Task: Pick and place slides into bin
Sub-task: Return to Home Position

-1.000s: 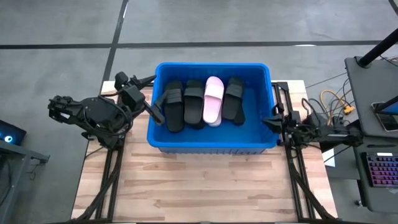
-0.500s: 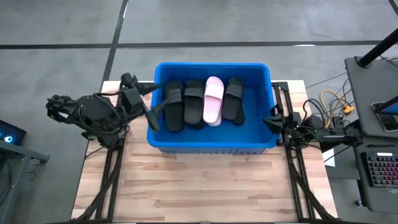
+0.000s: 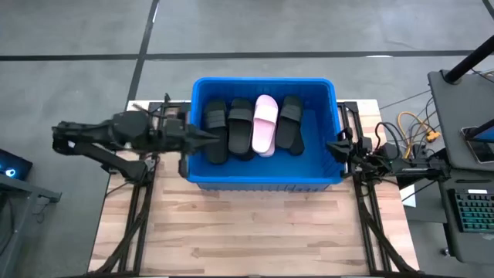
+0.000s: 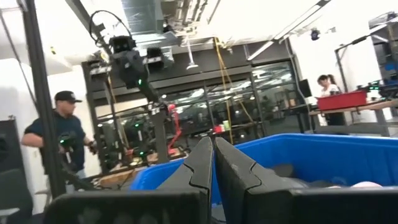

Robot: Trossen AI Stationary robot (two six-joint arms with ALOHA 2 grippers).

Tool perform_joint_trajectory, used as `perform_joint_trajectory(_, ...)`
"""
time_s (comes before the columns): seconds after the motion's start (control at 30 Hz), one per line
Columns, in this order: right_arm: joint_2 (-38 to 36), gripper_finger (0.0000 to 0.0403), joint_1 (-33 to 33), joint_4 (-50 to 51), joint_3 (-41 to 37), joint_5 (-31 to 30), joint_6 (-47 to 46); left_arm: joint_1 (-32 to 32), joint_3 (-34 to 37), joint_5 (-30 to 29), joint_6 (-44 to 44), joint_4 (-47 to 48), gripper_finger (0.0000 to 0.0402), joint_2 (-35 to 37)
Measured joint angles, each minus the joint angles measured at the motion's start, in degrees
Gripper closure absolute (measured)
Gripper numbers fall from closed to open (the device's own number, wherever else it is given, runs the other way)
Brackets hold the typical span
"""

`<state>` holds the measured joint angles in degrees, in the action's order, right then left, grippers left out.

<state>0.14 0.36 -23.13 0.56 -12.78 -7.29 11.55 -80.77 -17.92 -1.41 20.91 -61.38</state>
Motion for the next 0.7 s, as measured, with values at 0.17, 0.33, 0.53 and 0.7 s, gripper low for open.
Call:
perform_joint_trajectory(0.17, -0.03, 0.0394, 0.00, -0.23, 0.02, -0.79, -0.40, -10.33, 15.39, 16.27, -0.29, -16.55, 0.0400, 3.62)
perform_joint_trajectory(0.33, -0.04, 0.0394, 0.00, -0.38, 0.12, -1.38, -2.08, -19.42, 27.18, 20.83, 0.99, -23.33, 0.0401, 10.47)
perform_joint_trajectory(0.53, 1.08, 0.0394, 0.00, 0.60, 0.04, -2.45, 3.77, -24.78, 40.75, 22.34, 6.24, -28.37, 0.0401, 21.11)
perform_joint_trajectory(0.7, 2.10, 0.0394, -0.03, 0.02, 0.07, -2.88, 3.11, -21.62, 47.47, 22.50, 14.30, -28.00, 0.0401, 27.90)
